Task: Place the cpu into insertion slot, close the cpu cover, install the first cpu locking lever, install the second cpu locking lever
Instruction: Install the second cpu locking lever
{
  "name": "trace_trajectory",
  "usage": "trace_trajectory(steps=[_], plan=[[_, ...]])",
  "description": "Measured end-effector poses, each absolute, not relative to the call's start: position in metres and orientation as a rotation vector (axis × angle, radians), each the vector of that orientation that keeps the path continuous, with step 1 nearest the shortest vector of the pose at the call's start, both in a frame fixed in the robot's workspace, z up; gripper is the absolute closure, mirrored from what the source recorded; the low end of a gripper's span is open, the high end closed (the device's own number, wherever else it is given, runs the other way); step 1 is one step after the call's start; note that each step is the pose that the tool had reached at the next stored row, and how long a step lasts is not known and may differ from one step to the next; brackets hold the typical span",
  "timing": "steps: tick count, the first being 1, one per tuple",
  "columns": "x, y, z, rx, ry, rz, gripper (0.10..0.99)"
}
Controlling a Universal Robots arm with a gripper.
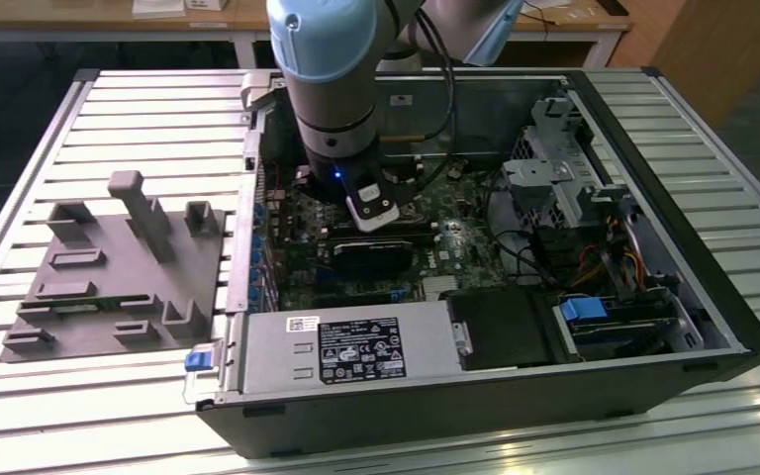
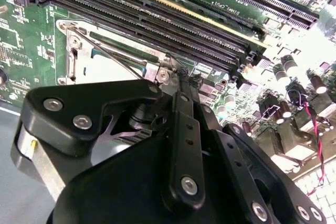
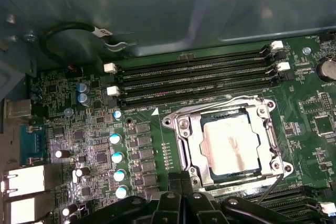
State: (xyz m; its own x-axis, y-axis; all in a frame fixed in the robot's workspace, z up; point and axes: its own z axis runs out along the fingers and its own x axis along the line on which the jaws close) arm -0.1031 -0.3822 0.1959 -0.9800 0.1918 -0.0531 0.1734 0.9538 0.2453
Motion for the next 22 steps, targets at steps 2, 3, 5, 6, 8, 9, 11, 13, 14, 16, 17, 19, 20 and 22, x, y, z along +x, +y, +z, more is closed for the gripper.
trace_trajectory(steps=[2, 3, 5, 6, 8, 9, 11, 13, 14, 16, 17, 19, 20, 22], plan=[[-0.103, -0.382, 0.197, 0.284, 3.03, 0.37, 0.984], [-0.103, -0.382, 0.199, 0.284, 3.03, 0.37, 0.984], [-0.103, -0.382, 0.203, 0.284, 3.03, 0.37, 0.984], [-0.103, -0.382, 0.205, 0.284, 3.03, 0.37, 0.984], [-0.103, -0.382, 0.211, 0.284, 3.03, 0.37, 0.984], [-0.103, -0.382, 0.214, 0.284, 3.03, 0.37, 0.984], [-0.103, -0.382, 0.22, 0.284, 3.03, 0.37, 0.984], [-0.103, -0.382, 0.225, 0.284, 3.03, 0.37, 0.984], [-0.103, -0.382, 0.228, 0.284, 3.03, 0.37, 0.984], [-0.103, -0.382, 0.234, 0.284, 3.03, 0.37, 0.984], [-0.103, -0.382, 0.237, 0.284, 3.03, 0.37, 0.984], [-0.103, -0.382, 0.241, 0.283, 3.03, 0.369, 0.984], [-0.102, -0.382, 0.242, 0.283, 3.03, 0.366, 0.984], [-0.1, -0.382, 0.244, 0.283, 3.03, 0.355, 0.984]])
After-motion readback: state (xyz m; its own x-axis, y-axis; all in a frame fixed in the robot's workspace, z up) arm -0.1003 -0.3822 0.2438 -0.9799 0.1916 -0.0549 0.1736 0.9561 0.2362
